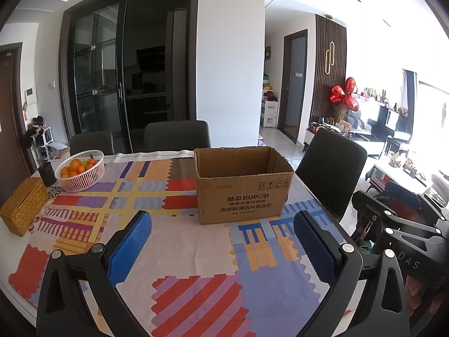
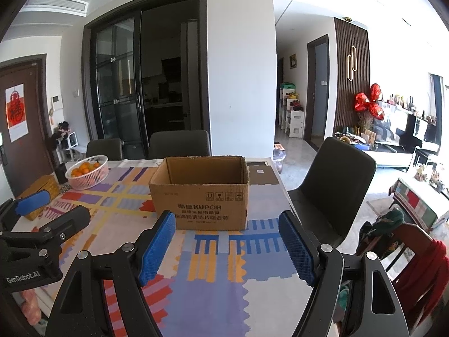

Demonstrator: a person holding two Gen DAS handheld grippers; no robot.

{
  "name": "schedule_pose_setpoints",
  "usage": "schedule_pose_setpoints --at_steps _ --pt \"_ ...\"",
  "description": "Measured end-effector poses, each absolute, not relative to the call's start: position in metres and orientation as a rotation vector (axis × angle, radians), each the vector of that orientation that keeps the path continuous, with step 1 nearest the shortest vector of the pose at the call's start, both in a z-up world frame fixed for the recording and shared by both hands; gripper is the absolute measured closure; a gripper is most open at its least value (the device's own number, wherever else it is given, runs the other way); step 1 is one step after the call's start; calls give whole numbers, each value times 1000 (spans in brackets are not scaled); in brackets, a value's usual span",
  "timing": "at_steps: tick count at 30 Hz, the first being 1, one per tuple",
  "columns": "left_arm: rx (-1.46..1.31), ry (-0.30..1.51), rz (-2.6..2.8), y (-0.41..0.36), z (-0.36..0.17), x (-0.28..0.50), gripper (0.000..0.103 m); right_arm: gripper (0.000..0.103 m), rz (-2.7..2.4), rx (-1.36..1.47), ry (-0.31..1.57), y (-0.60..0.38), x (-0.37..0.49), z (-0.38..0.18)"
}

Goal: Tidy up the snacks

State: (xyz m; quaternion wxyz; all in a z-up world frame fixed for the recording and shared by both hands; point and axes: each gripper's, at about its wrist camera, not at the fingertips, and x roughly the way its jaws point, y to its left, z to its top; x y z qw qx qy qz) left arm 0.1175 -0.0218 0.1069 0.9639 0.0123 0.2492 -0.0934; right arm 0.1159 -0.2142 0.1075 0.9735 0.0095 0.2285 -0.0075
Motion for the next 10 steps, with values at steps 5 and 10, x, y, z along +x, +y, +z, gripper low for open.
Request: schedule_pose_setpoints --at_steps 5,10 --pt "20 506 -183 -22 108 118 0 26 -22 17 461 -214 116 108" --pt "19 510 -178 -22 108 120 0 26 -23 16 461 -214 116 107"
